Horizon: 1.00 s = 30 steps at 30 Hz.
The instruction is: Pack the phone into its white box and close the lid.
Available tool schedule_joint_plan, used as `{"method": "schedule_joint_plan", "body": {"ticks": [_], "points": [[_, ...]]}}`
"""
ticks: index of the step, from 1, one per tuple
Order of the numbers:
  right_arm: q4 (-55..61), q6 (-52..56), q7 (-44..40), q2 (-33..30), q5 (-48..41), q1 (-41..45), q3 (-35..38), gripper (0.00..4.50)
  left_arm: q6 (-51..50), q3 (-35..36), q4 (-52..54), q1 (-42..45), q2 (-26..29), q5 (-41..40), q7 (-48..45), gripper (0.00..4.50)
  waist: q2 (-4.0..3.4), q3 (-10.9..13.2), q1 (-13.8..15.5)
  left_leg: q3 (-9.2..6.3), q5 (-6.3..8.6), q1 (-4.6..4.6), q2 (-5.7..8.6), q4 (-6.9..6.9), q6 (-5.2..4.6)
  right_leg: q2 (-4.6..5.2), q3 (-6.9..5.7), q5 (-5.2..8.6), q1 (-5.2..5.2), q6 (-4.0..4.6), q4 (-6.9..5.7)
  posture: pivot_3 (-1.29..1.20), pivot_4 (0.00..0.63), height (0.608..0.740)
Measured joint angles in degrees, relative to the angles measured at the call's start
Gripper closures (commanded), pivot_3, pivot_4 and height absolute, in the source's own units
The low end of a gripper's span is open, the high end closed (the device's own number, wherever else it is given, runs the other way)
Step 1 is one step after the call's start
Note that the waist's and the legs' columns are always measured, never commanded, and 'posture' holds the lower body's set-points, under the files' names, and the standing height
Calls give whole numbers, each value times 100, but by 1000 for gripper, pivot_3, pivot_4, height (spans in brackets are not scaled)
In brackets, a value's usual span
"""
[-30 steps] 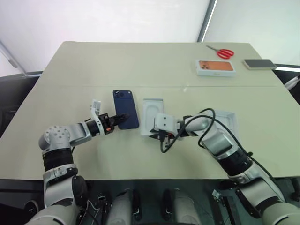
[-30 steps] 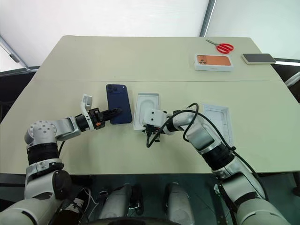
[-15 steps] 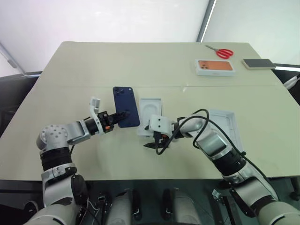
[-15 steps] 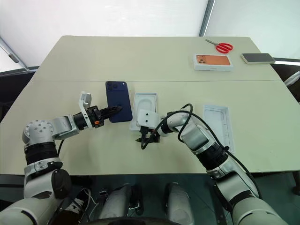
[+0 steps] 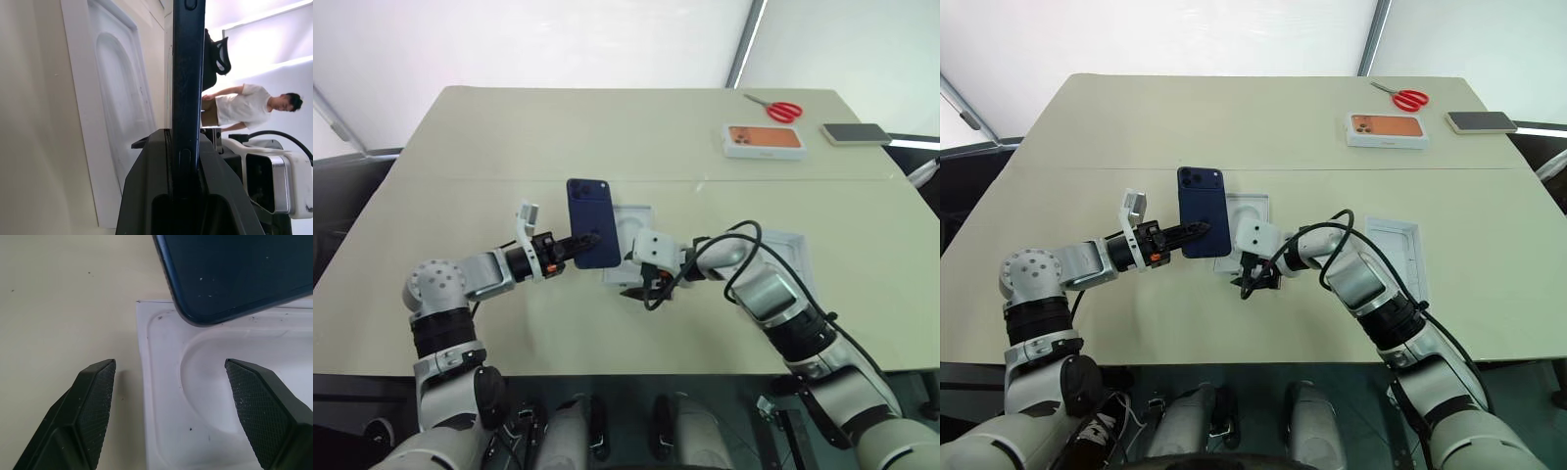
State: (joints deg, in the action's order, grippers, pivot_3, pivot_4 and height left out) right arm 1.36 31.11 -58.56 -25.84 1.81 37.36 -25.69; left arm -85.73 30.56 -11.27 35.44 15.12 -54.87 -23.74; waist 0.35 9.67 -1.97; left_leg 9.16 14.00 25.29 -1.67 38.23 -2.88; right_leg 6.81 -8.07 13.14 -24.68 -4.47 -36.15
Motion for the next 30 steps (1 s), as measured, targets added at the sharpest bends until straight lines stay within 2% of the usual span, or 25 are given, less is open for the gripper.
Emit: {"method": "schedule_joint_plan", "body": {"ticks": [4,7,12,16,19,20,21,23,25,30], "points": [[81,281,-70,-65,-288,-12,241,787,-49,1,-4,63,-22,-40,39,4500,1,1,38,0,0,0,3,0,-1,0,0,0,0,0,0,0,150,738],[152,550,-218,-377,-654,-10,692,787,-119,-24,40,45,-217,-74,127,4500,3,3,133,-1,0,1,7,2,-1,2,-1,0,1,0,0,0,150,738],[161,689,-246,-874,-933,-6,1287,787,-136,-85,119,-36,-362,-74,215,4500,7,5,125,-4,1,1,3,2,1,8,0,0,0,1,1,0,150,738],[77,648,31,-686,-941,-7,1321,787,-24,10,-99,126,-268,-86,229,4500,7,5,82,-1,-2,1,-8,1,4,-2,0,-2,-4,4,0,0,150,738],[39,603,377,-137,-1006,17,1300,1617,97,180,-274,321,-34,-96,171,4500,5,7,86,1,-5,4,-8,-1,5,-4,0,-2,-10,5,-3,0,150,738],[38,587,416,-52,-1016,55,1247,2308,133,215,-293,364,67,-115,136,4500,4,7,93,1,-5,6,-5,0,5,-4,-2,-2,-10,5,-2,0,150,738],[31,566,430,-23,-1012,80,1233,2598,134,232,-294,365,128,-133,119,4500,5,7,104,1,-5,6,-1,0,5,-4,-2,-2,-8,4,-1,0,150,738],[-56,462,524,46,-974,167,1192,3695,119,292,-345,361,294,-195,95,4500,6,7,125,0,-5,7,6,0,4,0,-3,-3,-7,4,-2,0,150,738],[-186,265,615,91,-835,185,1007,4459,109,343,-349,357,413,-225,66,4500,8,7,134,-2,-4,7,9,1,5,2,-3,-3,-4,4,-1,0,150,738],[-667,-220,701,185,-361,182,399,4459,93,367,-323,234,466,-295,66,4500,8,8,94,-1,-5,6,6,0,4,-1,-2,-2,-6,4,-3,0,150,738]]}}
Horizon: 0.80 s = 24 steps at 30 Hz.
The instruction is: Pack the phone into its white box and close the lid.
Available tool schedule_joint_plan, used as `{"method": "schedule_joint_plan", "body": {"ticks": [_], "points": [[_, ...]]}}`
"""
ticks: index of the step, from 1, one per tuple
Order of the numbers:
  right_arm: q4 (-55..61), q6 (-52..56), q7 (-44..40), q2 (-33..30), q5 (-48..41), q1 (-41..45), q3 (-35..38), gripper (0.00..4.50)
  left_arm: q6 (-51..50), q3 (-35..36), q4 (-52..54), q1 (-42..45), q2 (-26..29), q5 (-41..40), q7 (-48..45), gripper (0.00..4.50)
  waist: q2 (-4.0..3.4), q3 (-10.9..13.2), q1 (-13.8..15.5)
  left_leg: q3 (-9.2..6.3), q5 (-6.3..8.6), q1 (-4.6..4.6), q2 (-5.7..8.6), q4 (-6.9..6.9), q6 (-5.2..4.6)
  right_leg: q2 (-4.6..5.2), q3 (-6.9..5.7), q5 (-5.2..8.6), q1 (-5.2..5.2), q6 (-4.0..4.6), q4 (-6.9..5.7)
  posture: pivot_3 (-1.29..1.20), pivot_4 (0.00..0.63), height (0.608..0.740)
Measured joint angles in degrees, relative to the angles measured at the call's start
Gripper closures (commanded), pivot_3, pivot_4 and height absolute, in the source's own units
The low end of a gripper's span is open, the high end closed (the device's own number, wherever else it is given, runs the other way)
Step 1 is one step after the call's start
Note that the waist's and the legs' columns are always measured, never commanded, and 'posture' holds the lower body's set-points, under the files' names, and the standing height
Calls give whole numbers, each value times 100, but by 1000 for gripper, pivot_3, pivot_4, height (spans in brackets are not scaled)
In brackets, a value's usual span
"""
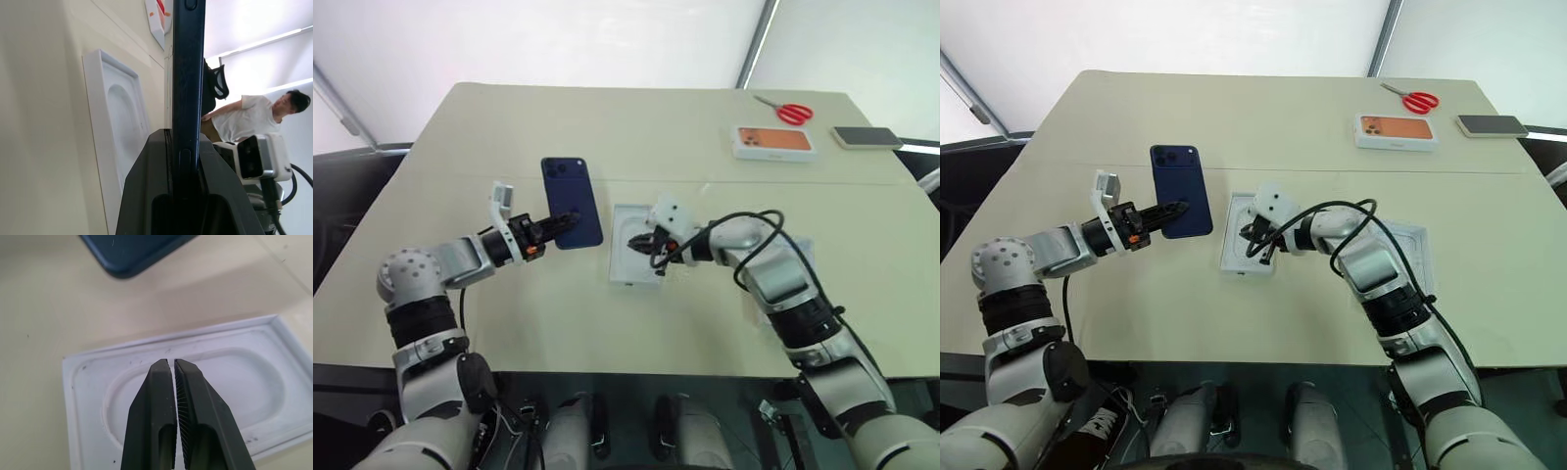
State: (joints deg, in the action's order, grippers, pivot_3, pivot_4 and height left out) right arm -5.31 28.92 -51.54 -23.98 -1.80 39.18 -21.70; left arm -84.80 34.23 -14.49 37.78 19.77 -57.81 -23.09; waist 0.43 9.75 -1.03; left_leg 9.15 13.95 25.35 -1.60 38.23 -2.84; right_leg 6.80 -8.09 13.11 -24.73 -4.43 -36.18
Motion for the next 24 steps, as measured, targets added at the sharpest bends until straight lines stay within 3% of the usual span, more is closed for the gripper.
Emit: {"method": "schedule_joint_plan", "body": {"ticks": [5,14,21,24], "points": [[-504,-590,116,120,531,171,-404,4459,-13,45,108,-138,-26,-56,100,4500,1,0,-16,0,-1,-3,-3,0,0,-3,-2,0,1,0,-2,0,150,738],[-860,-740,191,348,662,304,-372,4459,-128,77,309,-262,-221,-270,308,4500,1,-1,-9,0,-1,-4,-2,0,0,-2,0,0,5,0,-1,0,150,738],[-467,-181,-61,235,237,215,90,4459,-126,-4,324,-284,-276,-280,336,4500,0,0,6,-1,-1,-3,-1,0,0,-1,-1,0,5,0,-1,0,150,738],[-230,-60,-137,-111,124,220,304,4459,-185,-75,271,-266,-419,-281,339,4500,0,0,40,-2,-1,-2,3,1,0,2,-1,0,5,0,0,0,150,738]]}}
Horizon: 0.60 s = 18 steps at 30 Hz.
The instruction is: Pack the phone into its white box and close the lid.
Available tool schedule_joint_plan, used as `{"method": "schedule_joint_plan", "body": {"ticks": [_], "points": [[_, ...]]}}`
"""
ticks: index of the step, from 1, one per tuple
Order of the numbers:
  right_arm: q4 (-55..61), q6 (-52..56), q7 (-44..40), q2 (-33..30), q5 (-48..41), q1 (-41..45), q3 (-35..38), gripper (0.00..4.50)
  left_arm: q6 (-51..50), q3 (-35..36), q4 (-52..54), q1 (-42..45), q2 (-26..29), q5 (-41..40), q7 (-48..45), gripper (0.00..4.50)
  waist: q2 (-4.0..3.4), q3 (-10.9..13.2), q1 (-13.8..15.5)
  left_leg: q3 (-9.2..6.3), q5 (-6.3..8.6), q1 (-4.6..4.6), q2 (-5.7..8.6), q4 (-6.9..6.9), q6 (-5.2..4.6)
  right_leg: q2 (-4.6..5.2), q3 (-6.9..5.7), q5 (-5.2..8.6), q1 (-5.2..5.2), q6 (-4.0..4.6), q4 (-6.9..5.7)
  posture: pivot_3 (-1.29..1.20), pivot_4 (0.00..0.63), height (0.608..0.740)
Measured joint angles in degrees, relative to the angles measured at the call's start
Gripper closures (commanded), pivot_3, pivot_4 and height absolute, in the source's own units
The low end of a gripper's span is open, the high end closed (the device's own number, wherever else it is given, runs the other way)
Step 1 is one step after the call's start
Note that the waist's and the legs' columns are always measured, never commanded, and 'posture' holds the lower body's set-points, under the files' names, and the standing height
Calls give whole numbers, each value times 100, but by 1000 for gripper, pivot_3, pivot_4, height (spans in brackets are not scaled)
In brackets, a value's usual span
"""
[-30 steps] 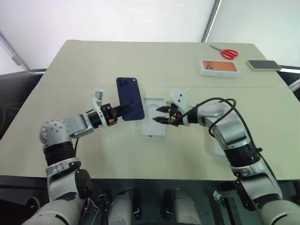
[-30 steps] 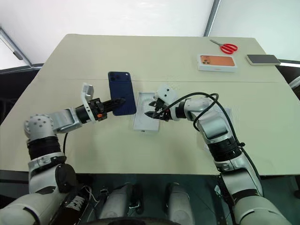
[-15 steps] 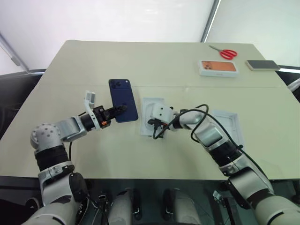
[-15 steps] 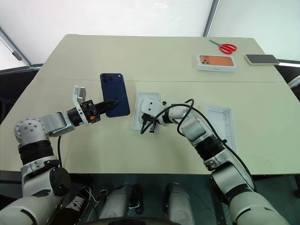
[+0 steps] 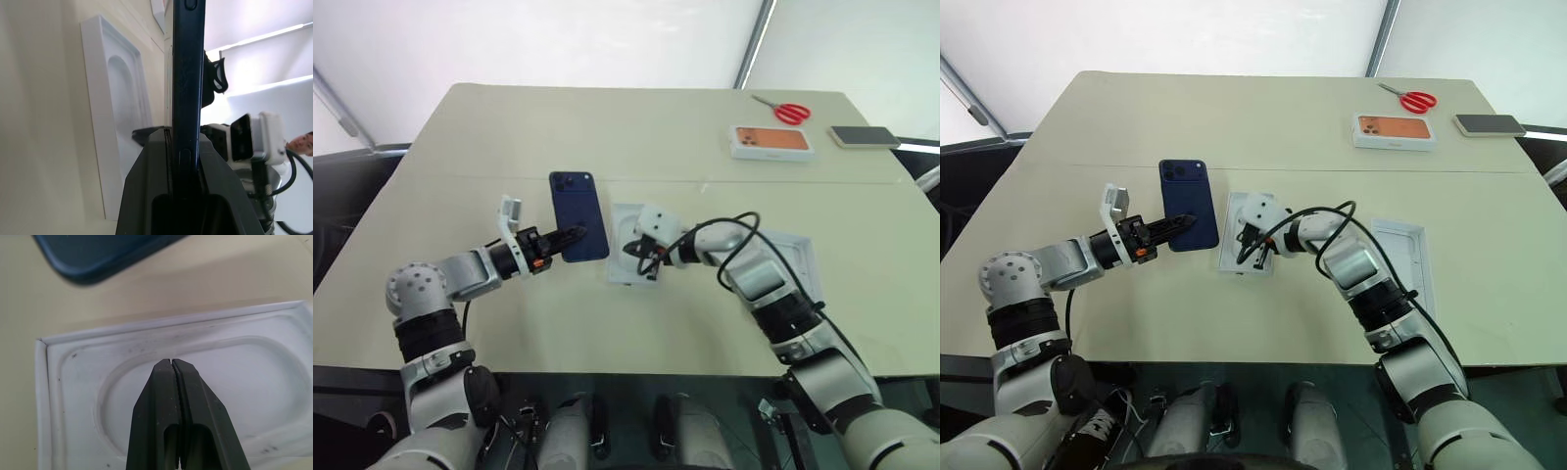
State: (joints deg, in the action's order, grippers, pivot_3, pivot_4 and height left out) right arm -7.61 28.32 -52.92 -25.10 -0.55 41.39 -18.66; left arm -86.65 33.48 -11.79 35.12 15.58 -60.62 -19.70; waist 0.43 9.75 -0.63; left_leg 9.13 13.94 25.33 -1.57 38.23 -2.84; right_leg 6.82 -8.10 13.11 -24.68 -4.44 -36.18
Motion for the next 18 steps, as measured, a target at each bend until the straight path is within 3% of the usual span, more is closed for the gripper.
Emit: {"method": "schedule_joint_plan", "body": {"ticks": [7,11,18], "points": [[444,217,-165,-872,-209,-176,730,4459,-45,-598,-436,204,-70,166,-105,4500,3,2,-17,0,0,-1,-8,-1,0,-5,-1,0,-1,1,1,0,150,738],[525,213,-153,-954,-260,-640,773,4459,105,-1088,-828,424,-44,403,-431,4500,2,2,-21,5,0,-1,-5,-1,-1,-5,-4,0,-2,0,0,0,150,738],[569,224,6,-953,-250,-678,777,4459,440,-1501,-1467,766,13,820,-884,4500,2,2,-24,4,-1,0,-6,0,-1,-5,-4,0,-4,0,0,0,150,738]]}}
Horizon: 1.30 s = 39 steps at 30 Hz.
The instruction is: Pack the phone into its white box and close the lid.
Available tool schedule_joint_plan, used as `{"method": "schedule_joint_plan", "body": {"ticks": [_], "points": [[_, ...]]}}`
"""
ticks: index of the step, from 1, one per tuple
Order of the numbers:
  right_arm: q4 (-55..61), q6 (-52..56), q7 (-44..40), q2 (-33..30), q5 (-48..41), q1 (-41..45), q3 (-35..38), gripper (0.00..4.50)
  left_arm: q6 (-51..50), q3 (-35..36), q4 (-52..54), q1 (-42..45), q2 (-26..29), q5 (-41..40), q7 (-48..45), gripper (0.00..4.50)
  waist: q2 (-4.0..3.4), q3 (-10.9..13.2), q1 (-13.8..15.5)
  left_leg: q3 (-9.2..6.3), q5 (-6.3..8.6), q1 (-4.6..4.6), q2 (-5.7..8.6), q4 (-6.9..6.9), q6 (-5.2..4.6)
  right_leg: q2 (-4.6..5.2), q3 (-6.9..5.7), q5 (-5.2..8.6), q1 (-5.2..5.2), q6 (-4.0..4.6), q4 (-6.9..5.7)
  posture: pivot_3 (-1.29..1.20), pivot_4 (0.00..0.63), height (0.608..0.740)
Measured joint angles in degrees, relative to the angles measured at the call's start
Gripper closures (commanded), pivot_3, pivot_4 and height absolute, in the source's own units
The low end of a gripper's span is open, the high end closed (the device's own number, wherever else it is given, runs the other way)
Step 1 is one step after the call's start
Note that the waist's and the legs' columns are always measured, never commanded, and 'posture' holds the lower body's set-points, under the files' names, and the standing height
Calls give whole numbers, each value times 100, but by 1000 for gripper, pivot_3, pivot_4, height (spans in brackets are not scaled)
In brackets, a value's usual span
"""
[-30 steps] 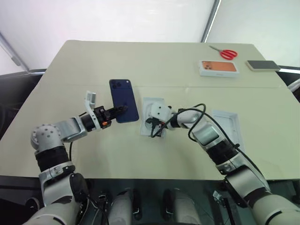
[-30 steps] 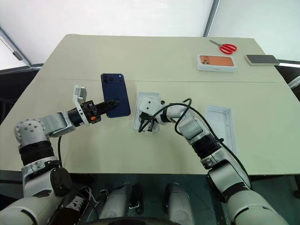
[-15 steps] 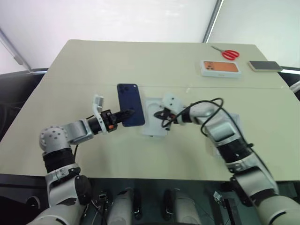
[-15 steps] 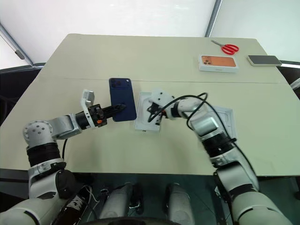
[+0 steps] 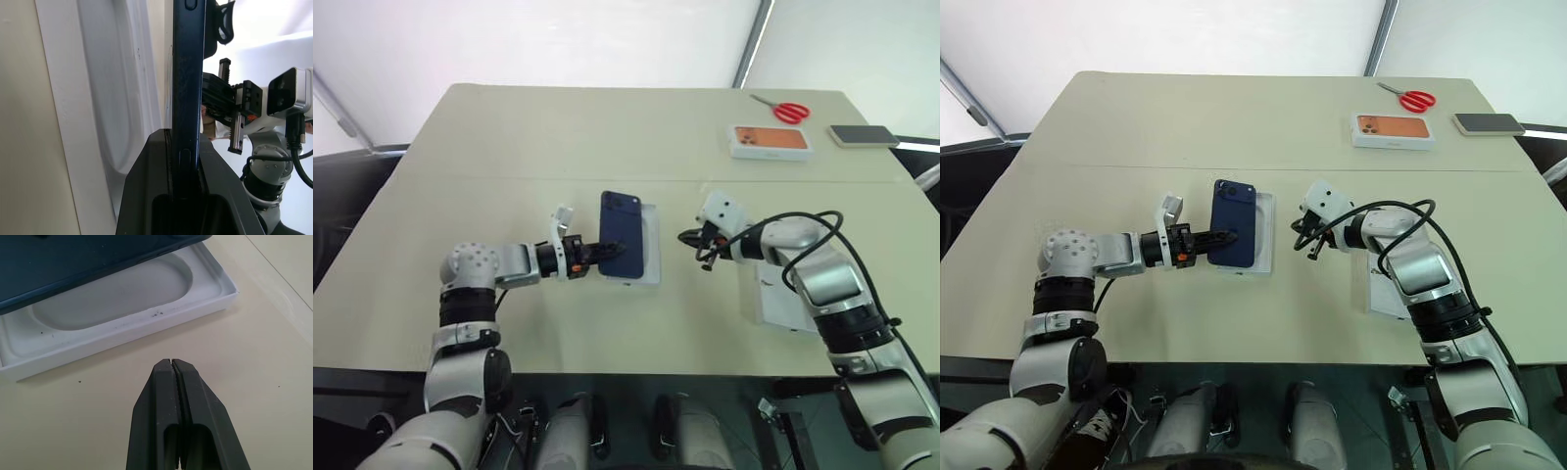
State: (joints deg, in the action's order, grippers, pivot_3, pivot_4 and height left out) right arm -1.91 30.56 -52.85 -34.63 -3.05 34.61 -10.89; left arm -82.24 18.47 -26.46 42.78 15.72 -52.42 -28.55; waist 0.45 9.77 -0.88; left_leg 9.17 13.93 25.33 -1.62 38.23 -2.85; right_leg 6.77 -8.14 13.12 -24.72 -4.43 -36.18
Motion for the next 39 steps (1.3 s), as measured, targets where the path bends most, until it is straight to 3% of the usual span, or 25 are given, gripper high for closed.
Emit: {"method": "schedule_joint_plan", "body": {"ticks": [9,14,39], "points": [[4,-5,152,32,54,-1,-104,4459,200,-198,-454,272,-56,377,-337,4500,0,0,4,-1,0,0,0,1,0,1,0,0,0,0,-1,0,150,738],[4,-19,200,53,58,0,-161,4500,266,-202,-586,370,-67,477,-425,2222,0,0,9,-1,0,0,1,1,-1,1,0,0,0,0,-1,0,150,738],[-218,-173,248,283,114,186,-323,4500,46,-453,302,395,566,682,-756,2222,0,0,-1,-1,-1,-1,1,2,-1,0,0,0,2,0,-3,0,150,738]]}}
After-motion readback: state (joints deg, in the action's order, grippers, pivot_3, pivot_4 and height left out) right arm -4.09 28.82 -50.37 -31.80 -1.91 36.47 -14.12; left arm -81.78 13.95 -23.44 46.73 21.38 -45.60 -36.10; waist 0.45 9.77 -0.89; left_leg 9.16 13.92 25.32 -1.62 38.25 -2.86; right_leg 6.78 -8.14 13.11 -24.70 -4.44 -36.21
